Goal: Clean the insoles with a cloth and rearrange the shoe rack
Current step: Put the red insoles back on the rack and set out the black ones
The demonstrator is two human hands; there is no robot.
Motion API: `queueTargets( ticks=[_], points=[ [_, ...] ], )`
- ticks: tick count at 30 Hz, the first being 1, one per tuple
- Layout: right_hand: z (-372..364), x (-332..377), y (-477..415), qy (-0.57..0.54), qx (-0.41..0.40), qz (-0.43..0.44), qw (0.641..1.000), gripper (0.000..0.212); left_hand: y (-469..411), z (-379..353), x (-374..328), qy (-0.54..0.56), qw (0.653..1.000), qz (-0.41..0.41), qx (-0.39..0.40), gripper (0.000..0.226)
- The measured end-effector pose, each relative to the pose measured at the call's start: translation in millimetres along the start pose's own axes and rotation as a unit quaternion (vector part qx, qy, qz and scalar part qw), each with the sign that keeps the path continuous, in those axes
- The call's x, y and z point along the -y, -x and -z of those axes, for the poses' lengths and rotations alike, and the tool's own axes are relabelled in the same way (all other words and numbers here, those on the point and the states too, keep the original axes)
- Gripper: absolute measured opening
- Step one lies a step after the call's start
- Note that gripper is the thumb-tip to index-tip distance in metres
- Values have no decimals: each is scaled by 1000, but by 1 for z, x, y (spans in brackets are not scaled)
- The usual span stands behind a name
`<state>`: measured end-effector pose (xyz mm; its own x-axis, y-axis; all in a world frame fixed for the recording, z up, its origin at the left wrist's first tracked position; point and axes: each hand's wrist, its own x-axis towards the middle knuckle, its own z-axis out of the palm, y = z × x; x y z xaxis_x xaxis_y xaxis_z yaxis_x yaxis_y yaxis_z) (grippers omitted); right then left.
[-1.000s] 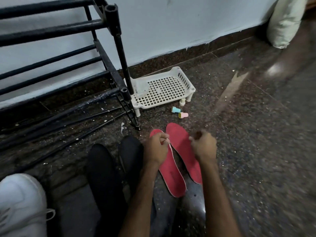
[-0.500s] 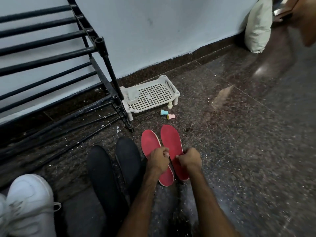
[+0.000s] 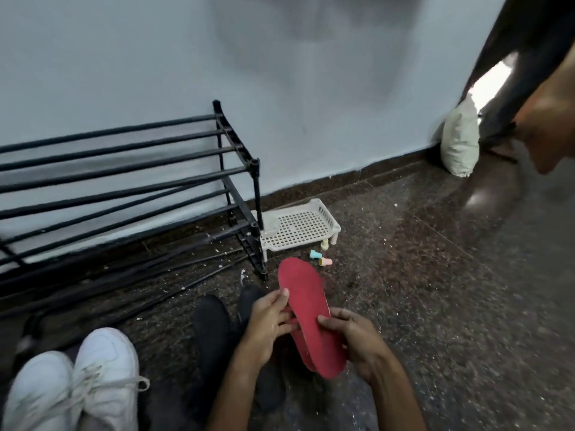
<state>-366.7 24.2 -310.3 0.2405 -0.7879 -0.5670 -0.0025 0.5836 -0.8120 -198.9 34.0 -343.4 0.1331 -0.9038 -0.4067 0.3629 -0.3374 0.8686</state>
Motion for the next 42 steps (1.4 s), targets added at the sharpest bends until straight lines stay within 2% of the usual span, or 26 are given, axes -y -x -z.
queueTargets(
  ticks=[5, 9, 12, 17, 21, 25, 30, 33, 35, 38, 42],
  points=[
    [-48, 29, 9, -2, 90, 52, 995, 26, 21, 31, -76, -4, 994, -90, -54, 16],
    [-78, 43, 3, 4, 159, 69, 985, 28, 7, 67, -127, 37, 986, -107, -121, 7],
    [-104, 49, -14, -31, 163, 89, 982, 25, -19, 89, -157, 18, 982, -110, -154, 3],
    [-145, 69, -64, -109, 137, 107, 979, 18, -81, 113, -182, 1, 979, -86, -183, 5],
    [-166, 89, -110, -125, 99, 129, 979, 19, -129, 134, -187, 7, 978, -87, -189, 4],
    [-185, 102, -144, -78, 53, 167, 981, 28, -154, 147, -191, -25, 979, -80, -185, 21],
    [-192, 92, -166, -22, 7, 185, 983, 28, -168, 157, -193, -105, 965, -91, -222, 7],
    [-192, 83, -166, -55, 3, 176, 983, 27, -174, 157, -189, -120, 958, -99, -239, 14],
    [-192, 83, -166, -49, -10, 181, 982, 23, -177, 157, -188, -124, 954, -100, -256, 11],
    [-190, 83, -165, 9, -44, 204, 978, 21, -179, 159, -185, -152, 944, -112, -269, 16],
    [-188, 77, -156, 105, -106, 268, 952, 23, -171, 156, -182, -222, 920, -128, -295, 27]
  ],
)
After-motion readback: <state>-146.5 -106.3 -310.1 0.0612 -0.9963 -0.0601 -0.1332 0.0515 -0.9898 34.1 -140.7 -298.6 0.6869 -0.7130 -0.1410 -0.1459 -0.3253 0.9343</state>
